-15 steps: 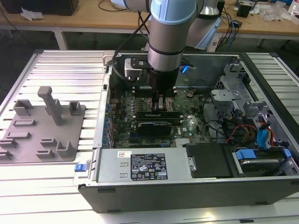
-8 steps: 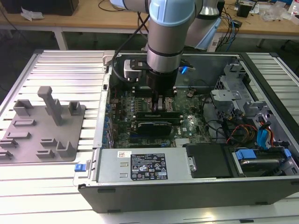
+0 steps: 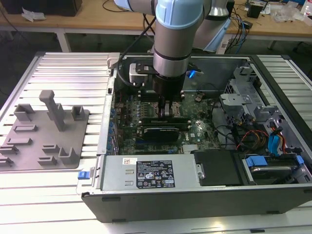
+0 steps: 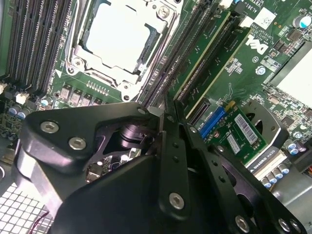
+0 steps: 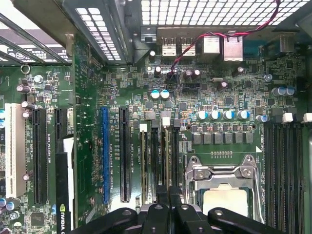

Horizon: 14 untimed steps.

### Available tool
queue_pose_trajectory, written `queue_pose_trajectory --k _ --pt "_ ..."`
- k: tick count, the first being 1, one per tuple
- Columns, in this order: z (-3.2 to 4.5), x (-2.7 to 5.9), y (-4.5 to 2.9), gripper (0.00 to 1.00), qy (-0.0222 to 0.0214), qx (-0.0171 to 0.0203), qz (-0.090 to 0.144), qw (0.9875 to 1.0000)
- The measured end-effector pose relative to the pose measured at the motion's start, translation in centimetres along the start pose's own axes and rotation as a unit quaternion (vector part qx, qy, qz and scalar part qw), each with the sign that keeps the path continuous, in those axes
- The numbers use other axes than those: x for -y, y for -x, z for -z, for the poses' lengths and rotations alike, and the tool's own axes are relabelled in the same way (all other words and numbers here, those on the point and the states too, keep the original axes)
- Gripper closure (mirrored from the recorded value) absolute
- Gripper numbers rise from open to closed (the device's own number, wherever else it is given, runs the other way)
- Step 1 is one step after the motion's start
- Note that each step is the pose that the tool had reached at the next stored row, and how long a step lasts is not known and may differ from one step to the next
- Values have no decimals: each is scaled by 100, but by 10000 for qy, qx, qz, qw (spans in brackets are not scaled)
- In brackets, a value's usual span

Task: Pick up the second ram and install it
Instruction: 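Insert the second ram into the second slot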

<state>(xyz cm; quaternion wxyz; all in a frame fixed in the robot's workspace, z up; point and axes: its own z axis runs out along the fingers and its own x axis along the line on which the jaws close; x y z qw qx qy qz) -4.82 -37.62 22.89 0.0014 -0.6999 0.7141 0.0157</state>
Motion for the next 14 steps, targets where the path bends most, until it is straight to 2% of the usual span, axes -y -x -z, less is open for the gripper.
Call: queue_pose_trajectory --k 4,5,6,7,8,10,11,14 --pt "-6 -1 -1 91 2 -2 0 10000" --pt "-8 0 -1 89 0 -1 0 10000" --pt "-8 0 0 82 0 -1 0 10000" --pt "-5 0 0 82 0 -1 0 10000" --pt "28 -1 1 82 0 0 0 10000" --pt "177 -4 4 82 0 -1 0 10000" --pt "309 -6 7 82 0 -1 0 10000" --pt "309 -6 7 82 0 -2 0 10000"
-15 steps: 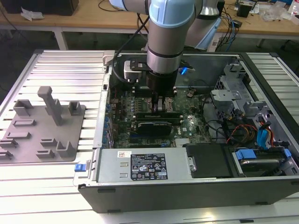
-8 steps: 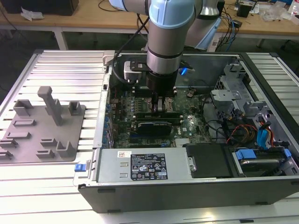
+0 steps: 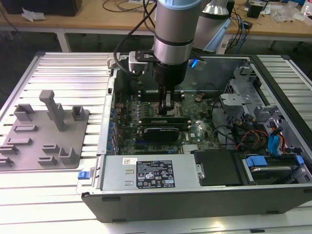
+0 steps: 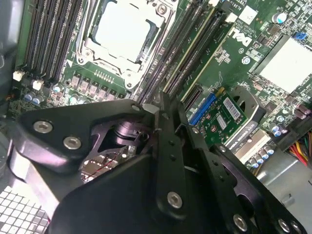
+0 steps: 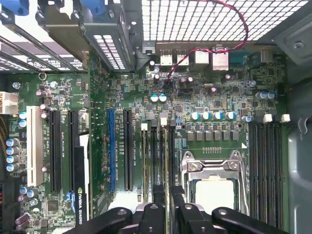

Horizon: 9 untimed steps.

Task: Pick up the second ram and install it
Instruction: 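Insert the second ram into the second slot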

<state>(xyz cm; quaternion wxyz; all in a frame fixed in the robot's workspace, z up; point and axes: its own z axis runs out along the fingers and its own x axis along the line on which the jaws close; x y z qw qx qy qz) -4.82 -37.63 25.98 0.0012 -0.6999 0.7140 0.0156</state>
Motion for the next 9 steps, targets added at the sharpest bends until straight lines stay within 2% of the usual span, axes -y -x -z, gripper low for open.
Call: queue_pose_trajectory --k 2,3,4,9 --pt "0 0 0 84 0 -1 0 10000" --pt "0 0 0 92 0 -1 0 10000" --pt "0 0 0 92 0 -2 0 10000" --pt "3 165 3 92 0 -2 0 10000"
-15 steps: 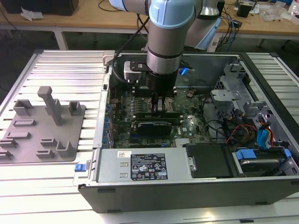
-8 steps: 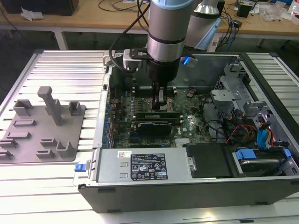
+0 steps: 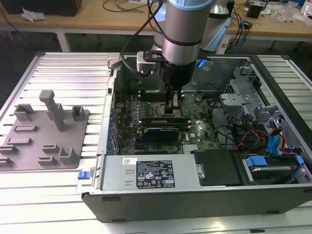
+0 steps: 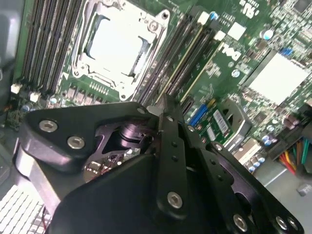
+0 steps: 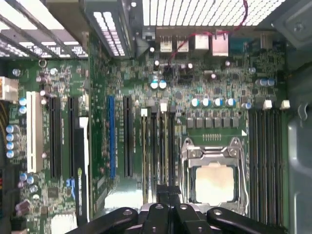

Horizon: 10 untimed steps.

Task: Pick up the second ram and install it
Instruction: 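Insert the second ram into the second slot, then press down the second ram until it locks into place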

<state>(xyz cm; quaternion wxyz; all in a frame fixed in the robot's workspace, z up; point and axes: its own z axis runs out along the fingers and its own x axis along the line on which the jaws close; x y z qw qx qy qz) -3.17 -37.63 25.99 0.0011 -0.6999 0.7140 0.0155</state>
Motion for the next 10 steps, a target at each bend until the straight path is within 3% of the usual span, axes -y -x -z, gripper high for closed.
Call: queue_pose_trajectory --k 10 --pt "0 6 1 92 0 0 0 10000"
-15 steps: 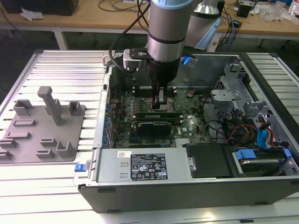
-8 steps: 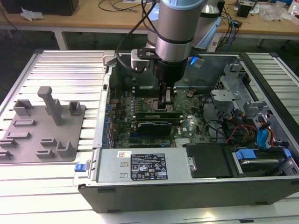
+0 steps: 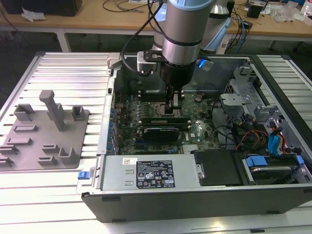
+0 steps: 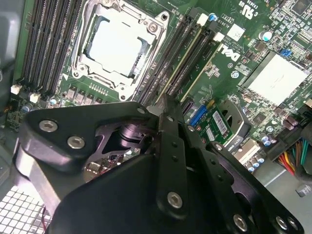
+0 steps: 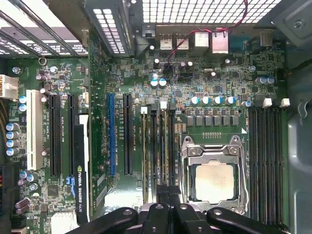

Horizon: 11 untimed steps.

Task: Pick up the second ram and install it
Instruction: 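Press down the second ram until it locks into place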

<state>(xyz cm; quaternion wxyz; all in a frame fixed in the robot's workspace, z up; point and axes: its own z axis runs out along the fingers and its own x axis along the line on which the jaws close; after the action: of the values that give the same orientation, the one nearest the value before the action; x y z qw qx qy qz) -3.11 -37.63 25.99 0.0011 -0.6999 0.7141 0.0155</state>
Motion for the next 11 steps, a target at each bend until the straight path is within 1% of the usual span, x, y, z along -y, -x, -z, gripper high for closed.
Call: queue_pose_trajectory --k 4,7,10,11 --pt "0 8 0 92 0 0 1 10000" --pt "2 128 3 92 0 0 0 10000" --pt "4 227 5 92 0 0 0 10000" --pt "4 247 5 92 0 0 0 10000"
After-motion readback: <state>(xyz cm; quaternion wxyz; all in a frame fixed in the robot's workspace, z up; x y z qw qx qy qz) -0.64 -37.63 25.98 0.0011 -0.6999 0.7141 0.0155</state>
